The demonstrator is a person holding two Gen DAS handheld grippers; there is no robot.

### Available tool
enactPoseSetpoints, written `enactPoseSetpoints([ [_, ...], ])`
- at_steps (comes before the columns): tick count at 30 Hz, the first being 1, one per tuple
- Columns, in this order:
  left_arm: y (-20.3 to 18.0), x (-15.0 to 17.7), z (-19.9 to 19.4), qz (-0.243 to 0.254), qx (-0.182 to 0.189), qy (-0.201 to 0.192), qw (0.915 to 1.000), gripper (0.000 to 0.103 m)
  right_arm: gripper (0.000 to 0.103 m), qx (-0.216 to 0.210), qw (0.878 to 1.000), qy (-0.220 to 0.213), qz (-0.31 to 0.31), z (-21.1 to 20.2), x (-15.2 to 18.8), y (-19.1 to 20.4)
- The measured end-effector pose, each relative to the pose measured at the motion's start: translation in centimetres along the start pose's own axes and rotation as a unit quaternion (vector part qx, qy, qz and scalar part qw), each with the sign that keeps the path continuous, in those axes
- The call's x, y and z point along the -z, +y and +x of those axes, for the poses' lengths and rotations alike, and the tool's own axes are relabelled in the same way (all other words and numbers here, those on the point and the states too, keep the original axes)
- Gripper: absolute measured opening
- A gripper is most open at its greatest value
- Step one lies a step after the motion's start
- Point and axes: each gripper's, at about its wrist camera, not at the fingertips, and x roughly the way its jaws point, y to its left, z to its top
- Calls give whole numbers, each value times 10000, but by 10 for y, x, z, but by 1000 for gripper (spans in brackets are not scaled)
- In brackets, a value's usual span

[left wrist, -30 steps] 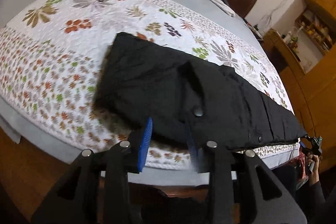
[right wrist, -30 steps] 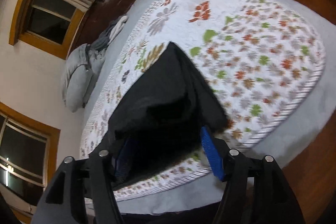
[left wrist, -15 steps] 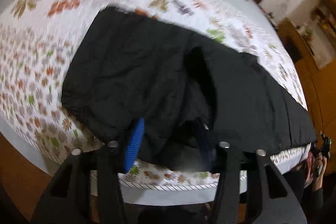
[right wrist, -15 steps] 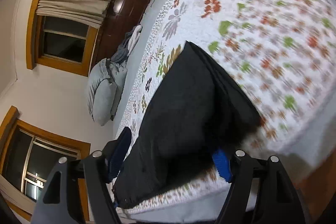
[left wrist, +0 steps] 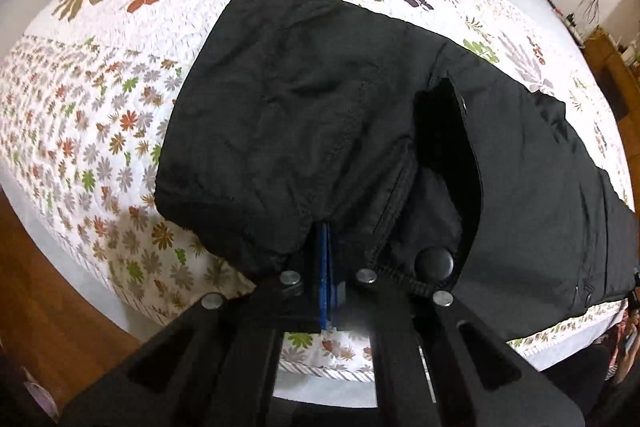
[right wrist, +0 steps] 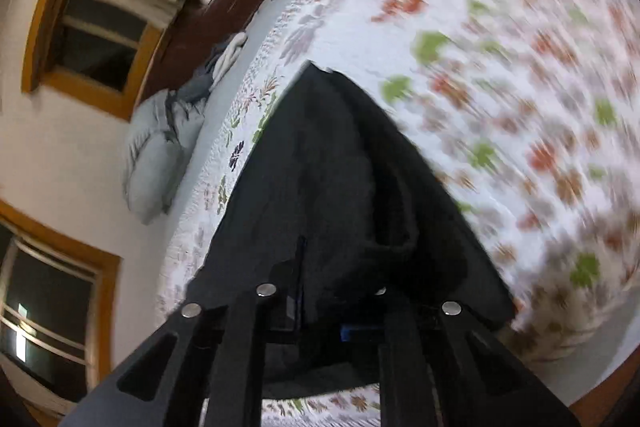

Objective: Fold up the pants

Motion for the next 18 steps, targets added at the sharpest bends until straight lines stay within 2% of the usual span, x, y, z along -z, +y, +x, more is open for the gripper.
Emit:
enactPoseSetpoints([
  [8,8,-3,-6,-168,-38,-55,9998,2,10,2,9995,-57,-312,-6,-4,33],
  [11,9,-2,-5,-243,15,-26,9997,2,9,395,9990,188,-105,7,-6,15],
  [15,11,-3,-6,-240,-14,16,9997,2,9,347,9992,31,-190,-5,4,18],
  [18,14,-4,-4,-356,80,29,9993,3,6,529,9982,269,-60,8,5,0],
])
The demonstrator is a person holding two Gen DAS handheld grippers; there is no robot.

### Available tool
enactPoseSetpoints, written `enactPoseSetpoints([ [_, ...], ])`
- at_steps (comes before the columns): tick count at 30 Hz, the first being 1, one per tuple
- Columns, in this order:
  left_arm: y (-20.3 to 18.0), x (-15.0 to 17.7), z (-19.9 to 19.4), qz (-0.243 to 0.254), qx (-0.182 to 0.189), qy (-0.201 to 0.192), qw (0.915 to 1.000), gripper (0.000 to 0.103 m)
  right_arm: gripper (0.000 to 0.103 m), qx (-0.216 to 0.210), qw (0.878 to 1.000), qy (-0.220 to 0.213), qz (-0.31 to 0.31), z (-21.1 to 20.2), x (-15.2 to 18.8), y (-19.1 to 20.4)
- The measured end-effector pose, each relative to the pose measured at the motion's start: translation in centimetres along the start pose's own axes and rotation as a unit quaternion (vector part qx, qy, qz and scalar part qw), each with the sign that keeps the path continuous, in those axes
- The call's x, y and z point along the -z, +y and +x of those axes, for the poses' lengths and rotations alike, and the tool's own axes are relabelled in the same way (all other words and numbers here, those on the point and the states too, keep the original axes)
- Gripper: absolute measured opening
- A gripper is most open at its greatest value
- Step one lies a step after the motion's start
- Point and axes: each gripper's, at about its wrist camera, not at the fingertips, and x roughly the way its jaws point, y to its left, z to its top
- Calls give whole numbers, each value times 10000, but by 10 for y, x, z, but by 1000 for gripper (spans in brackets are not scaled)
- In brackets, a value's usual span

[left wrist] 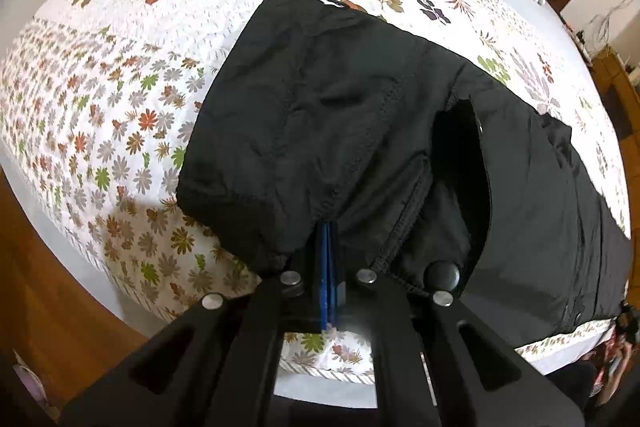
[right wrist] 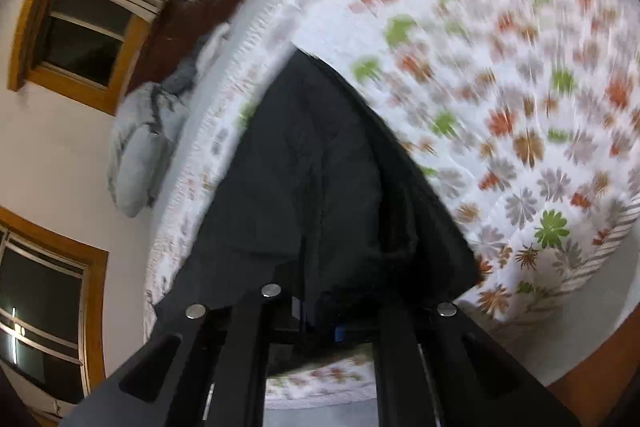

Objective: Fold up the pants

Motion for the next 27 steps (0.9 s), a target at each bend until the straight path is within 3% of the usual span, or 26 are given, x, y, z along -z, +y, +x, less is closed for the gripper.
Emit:
enactPoseSetpoints([
  [4,3,2,-5,43,-53,-77,9999,3,9,111,9995,-51,-306,-2,0,14],
  [10,11,4,-13,-178,196,-112,9996,2,9,19,9999,38,-147,1,-7,6],
  [11,13,5,-19,-199,318,-203,9991,3,16,-38,9999,32,-135,-1,-6,4],
  [12,16,6,-32,-221,554,-377,9975,18,35,-128,9998,19,-132,-7,-5,6],
  [13,19,7,-45,-258,710,-576,9955,44,47,-192,9997,-13,-135,-13,-3,6],
  [14,23,9,-59,-317,807,-837,9927,57,61,-222,9995,-128,-163,-23,-1,8],
  [15,27,10,-74,-379,903,-1098,9891,74,62,-195,9993,-261,-206,-35,0,10],
  [16,32,11,-86,-441,1020,-1266,9857,76,64,-158,9991,-331,-208,-43,1,8],
  [20,31,5,-99,-345,1411,-1291,9809,79,62,231,9955,-872,-286,-82,6,6],
  [23,15,-16,-95,-170,1545,-1337,9787,88,62,-54,9904,-1253,-584,-101,14,26],
  [25,-2,-33,-77,-152,1697,-1144,9787,90,62,-191,9906,-1097,-794,-90,13,43],
  [27,-10,-50,-54,-152,1593,-873,9832,90,62,-181,9931,-824,-816,-70,10,48],
])
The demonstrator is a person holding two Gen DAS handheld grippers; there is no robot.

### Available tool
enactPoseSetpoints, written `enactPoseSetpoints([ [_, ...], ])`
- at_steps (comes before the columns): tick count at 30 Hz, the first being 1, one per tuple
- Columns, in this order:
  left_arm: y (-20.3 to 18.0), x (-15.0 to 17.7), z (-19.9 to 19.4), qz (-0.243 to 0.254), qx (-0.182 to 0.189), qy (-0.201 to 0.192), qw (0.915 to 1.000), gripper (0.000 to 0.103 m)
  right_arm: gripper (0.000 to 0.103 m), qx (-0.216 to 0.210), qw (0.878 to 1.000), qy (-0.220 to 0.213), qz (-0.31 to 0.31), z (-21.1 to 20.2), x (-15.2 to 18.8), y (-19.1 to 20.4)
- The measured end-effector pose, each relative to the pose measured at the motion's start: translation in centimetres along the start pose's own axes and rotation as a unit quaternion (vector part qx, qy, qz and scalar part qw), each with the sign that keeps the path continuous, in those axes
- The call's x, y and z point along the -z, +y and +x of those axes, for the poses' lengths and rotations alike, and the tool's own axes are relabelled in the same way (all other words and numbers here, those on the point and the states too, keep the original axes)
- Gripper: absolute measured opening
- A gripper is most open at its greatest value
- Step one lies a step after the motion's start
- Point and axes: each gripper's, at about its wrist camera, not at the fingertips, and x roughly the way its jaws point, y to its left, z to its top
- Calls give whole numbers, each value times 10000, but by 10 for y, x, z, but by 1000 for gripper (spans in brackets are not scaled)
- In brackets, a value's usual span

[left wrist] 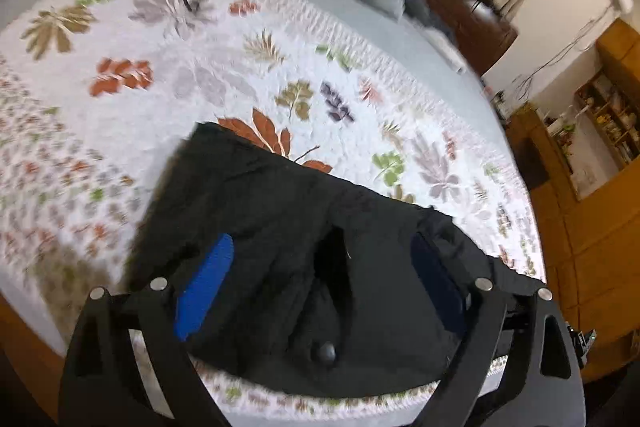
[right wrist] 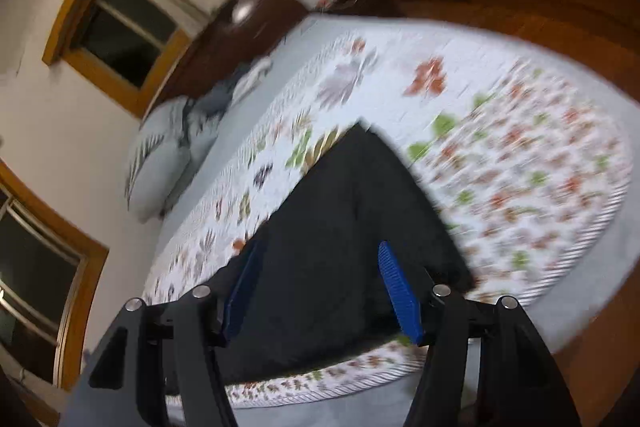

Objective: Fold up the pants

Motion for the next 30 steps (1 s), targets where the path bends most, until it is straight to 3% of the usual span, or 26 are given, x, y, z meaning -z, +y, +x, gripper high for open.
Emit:
enactPoseSetpoints([
  [2,5,-12,26,23,-303,238,9993,90,62,101,9997,166,139,22,-2,-6],
  [3,14,-18,41,-37,-665,370,9971,88,61,146,9991,252,298,32,-3,-15],
  [4,22,-22,51,-139,-801,514,9954,77,58,235,9986,299,379,40,-4,-19],
  [6,40,-24,69,-416,-947,771,9916,64,41,401,9971,421,496,51,-7,-34],
  [8,47,-25,68,-572,-890,734,9917,60,33,423,9960,557,548,55,-6,-43],
  [9,50,-25,68,-602,-867,738,9917,53,32,381,9959,592,559,54,-7,-45],
  [10,55,-25,67,-603,-937,735,9910,38,32,328,9959,622,573,53,-7,-47],
  [11,60,-26,66,-634,-969,734,9906,32,33,303,9959,627,578,49,-8,-47],
  [13,67,-24,58,-696,-705,676,9928,29,44,95,9962,540,670,36,-9,-48],
  [15,66,-21,49,-507,-462,614,9957,42,64,-159,9967,283,745,12,-9,-49],
  [17,54,-13,30,-253,-320,382,9984,70,66,-209,9967,78,779,-6,-7,-51],
  [18,50,-10,19,-147,-445,150,9988,99,66,-247,9960,39,863,-13,-5,-55],
  [20,41,2,-6,65,-587,-400,9975,100,66,-247,9945,-19,1019,-24,1,-66],
  [21,39,9,-15,107,-501,-485,9975,100,66,-285,9935,-29,1105,-27,5,-72],
  [26,45,43,-30,-48,-658,-503,9966,100,66,-758,9833,-16,1656,-20,28,-93],
  [30,63,61,-32,-526,-779,-518,9942,100,66,-794,9803,-44,1806,-8,39,-95],
])
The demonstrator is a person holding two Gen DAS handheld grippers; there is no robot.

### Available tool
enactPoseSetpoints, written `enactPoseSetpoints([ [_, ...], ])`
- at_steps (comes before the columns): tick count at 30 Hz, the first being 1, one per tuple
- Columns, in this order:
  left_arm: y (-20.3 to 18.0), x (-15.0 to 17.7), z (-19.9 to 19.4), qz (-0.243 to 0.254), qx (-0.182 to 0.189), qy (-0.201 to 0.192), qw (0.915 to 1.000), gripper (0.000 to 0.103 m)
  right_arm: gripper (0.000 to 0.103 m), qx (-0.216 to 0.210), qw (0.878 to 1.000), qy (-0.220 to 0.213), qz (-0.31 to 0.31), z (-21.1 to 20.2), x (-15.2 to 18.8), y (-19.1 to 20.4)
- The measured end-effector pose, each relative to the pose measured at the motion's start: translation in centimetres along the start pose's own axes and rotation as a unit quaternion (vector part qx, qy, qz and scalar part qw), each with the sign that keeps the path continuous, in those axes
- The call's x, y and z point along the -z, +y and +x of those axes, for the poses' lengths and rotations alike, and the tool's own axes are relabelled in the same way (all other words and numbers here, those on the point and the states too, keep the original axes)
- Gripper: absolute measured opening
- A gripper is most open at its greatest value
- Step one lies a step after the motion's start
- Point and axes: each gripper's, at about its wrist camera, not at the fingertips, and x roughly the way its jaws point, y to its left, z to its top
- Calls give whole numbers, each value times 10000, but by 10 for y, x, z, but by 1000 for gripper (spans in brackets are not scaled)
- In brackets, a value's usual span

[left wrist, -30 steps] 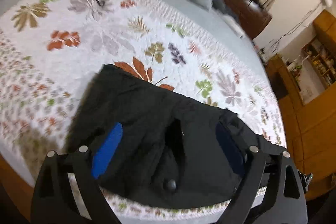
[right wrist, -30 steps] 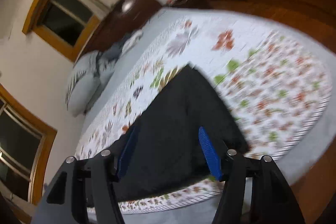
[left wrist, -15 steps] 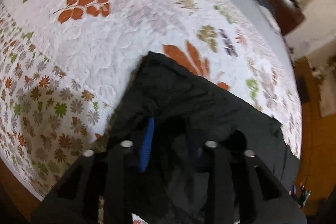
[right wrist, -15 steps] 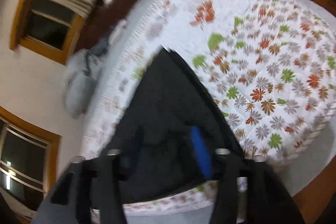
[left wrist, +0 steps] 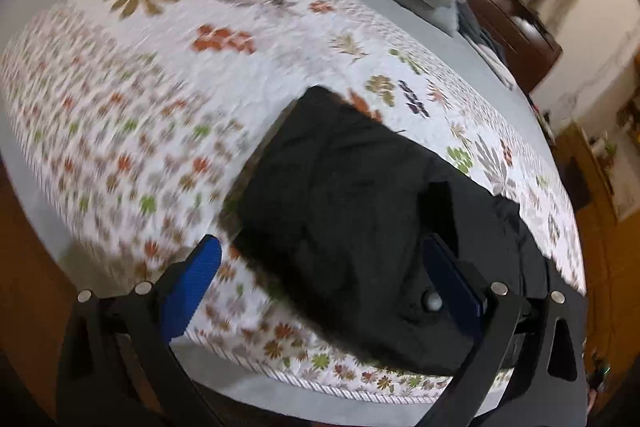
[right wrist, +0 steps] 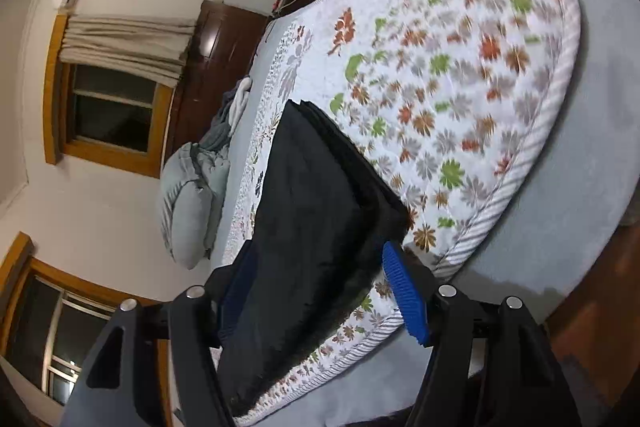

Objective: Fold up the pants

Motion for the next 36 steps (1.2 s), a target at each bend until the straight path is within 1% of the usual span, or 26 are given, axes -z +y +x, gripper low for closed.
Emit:
enactPoseSetpoints([
  [2,9,3,0,-318,-47,-55,9995,100,68,80,9999,-112,73,-1,4,-3],
  [3,14,5,1,-510,25,-55,9987,100,69,52,9998,-139,93,-4,6,-5],
  [4,16,7,4,-617,70,23,9981,100,70,105,9997,-202,95,-5,8,-6],
  [5,17,8,8,-673,71,109,9976,100,71,66,9997,-230,107,-6,9,-8],
  [8,12,13,18,-585,-20,232,9980,100,71,-167,9989,-319,294,-1,11,-17],
  [10,9,15,23,-623,31,306,9976,100,71,-242,9987,-316,333,3,12,-20],
  [12,8,16,25,-674,67,316,9972,100,72,-349,9983,-301,350,11,11,-16],
  [14,5,18,28,-648,18,372,9972,100,72,-493,9977,-321,346,18,10,-10],
  [16,1,22,30,-553,-50,422,9976,100,72,-487,9978,-342,303,21,11,-10],
  [18,-2,26,30,-497,-47,459,9977,100,65,-474,9976,-361,342,22,13,-20],
  [20,-3,29,31,-460,-54,501,9977,100,62,-577,9966,-415,406,21,13,-26],
  [22,-4,32,31,-457,-46,537,9975,100,65,-696,9950,-525,494,21,14,-29],
  [24,-5,34,33,-471,-64,539,9974,100,72,-716,9949,-561,430,25,12,-24],
  [26,-4,33,35,-539,-79,533,9971,100,74,-749,9945,-625,377,30,10,-19],
  [28,-4,32,38,-650,-71,527,9965,100,70,-738,9945,-677,316,30,12,-21],
  [29,-3,31,39,-681,-68,524,9963,100,66,-737,9944,-696,303,30,14,-23],
  [30,-3,32,40,-705,-76,513,9962,100,66,-742,9942,-708,331,29,15,-26],
  [34,-6,35,39,-708,-150,421,9965,100,67,-755,9942,-692,317,27,10,-23],
  [35,-7,36,39,-726,-140,414,9964,100,62,-738,9944,-694,297,27,9,-22],
  [36,-6,36,38,-769,-116,398,9962,100,52,-703,9948,-687,266,27,9,-22],
])
